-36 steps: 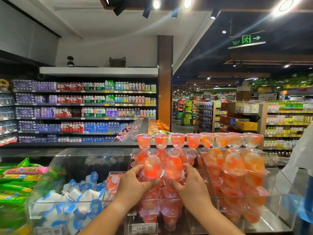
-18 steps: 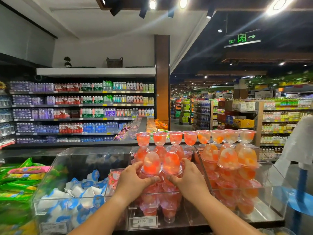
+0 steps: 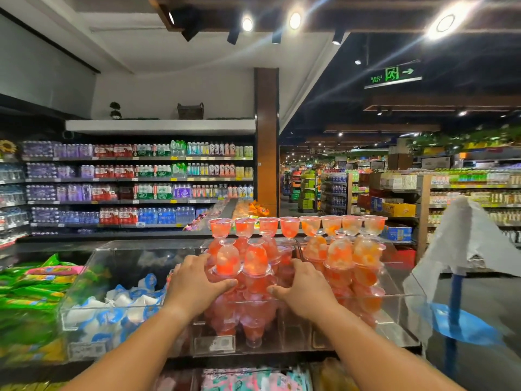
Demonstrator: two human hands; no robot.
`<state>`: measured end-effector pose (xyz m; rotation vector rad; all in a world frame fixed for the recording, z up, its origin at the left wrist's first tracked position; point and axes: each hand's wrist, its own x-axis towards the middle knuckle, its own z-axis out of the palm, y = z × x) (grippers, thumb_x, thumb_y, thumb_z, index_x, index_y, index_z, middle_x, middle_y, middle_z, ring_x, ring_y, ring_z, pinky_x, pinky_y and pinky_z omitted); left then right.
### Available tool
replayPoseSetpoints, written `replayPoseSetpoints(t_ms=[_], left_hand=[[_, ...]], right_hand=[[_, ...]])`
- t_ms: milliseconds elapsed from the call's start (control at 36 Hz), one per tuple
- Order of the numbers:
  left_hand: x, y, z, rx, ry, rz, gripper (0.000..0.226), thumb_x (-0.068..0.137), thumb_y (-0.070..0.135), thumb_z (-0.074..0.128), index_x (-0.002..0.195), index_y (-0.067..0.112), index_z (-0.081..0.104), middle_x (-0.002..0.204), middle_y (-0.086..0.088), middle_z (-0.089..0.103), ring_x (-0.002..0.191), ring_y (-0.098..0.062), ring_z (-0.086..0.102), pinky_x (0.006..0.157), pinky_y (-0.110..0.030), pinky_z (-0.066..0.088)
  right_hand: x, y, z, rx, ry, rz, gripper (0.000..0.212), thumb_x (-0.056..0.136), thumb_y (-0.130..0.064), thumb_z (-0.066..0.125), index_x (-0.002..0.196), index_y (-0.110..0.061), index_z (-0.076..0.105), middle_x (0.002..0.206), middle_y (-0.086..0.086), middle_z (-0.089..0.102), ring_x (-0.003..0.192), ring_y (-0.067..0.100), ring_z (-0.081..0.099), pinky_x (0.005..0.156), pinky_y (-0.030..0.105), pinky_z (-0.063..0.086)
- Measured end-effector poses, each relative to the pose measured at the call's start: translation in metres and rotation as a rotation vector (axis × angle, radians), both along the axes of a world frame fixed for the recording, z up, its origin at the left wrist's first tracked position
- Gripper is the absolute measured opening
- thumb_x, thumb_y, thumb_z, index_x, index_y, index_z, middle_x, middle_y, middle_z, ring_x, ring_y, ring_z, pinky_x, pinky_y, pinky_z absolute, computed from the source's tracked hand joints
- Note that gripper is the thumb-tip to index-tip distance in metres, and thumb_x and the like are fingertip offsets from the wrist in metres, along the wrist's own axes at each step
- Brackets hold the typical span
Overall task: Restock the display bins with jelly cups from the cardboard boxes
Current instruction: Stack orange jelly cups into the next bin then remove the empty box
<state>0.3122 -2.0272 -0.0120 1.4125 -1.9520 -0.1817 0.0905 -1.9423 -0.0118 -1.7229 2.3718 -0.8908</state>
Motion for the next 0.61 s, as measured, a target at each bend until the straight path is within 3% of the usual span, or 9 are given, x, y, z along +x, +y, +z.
replayPoseSetpoints(t_ms=[83, 278, 417, 611], left_hand=[[-0.009, 0.03, 0.005, -0.038, -0.065, 0.047, 0.088, 0.068, 0.079, 0.07, 0.137, 0.028, 0.054, 0.134, -0.002, 0.054, 0.127, -0.027, 0.047, 0.109, -0.039, 0.037], [-0.031, 0.102, 0.013, -0.009, -0.231, 0.089, 0.097, 0.076, 0.083, 0.057, 0.154, 0.03, 0.034, 0.147, -0.003, 0.042, 0.138, -0.028, 0.035, 0.117, -0.041, 0.032], [-0.035, 0.153, 0.025, 0.067, -0.423, 0.06, 0.094, 0.082, 0.082, 0.05, 0.157, 0.028, 0.029, 0.16, -0.008, 0.03, 0.146, -0.035, 0.026, 0.122, -0.047, 0.022], [-0.018, 0.214, 0.033, 0.144, -0.468, 0.077, 0.087, 0.085, 0.077, 0.054, 0.155, 0.03, 0.034, 0.159, -0.009, 0.031, 0.148, -0.036, 0.022, 0.12, -0.049, 0.024]], right_hand=[[-0.014, 0.027, 0.006, 0.027, 0.045, -0.009, 0.099, 0.083, -0.072, 0.061, 0.158, -0.02, 0.024, 0.156, 0.005, 0.036, 0.143, 0.029, 0.034, 0.117, 0.046, 0.034], [-0.043, 0.091, 0.014, 0.086, 0.117, -0.012, 0.098, 0.085, -0.076, 0.055, 0.158, -0.02, 0.022, 0.163, 0.007, 0.026, 0.145, 0.033, 0.031, 0.117, 0.049, 0.033], [-0.045, 0.14, 0.019, 0.118, 0.173, -0.007, 0.096, 0.084, -0.077, 0.052, 0.158, -0.024, 0.023, 0.157, 0.008, 0.036, 0.142, 0.035, 0.035, 0.114, 0.05, 0.036], [-0.035, 0.203, 0.031, 0.18, 0.267, -0.001, 0.094, 0.084, -0.081, 0.045, 0.154, -0.021, 0.031, 0.153, 0.011, 0.041, 0.137, 0.037, 0.039, 0.111, 0.051, 0.039]])
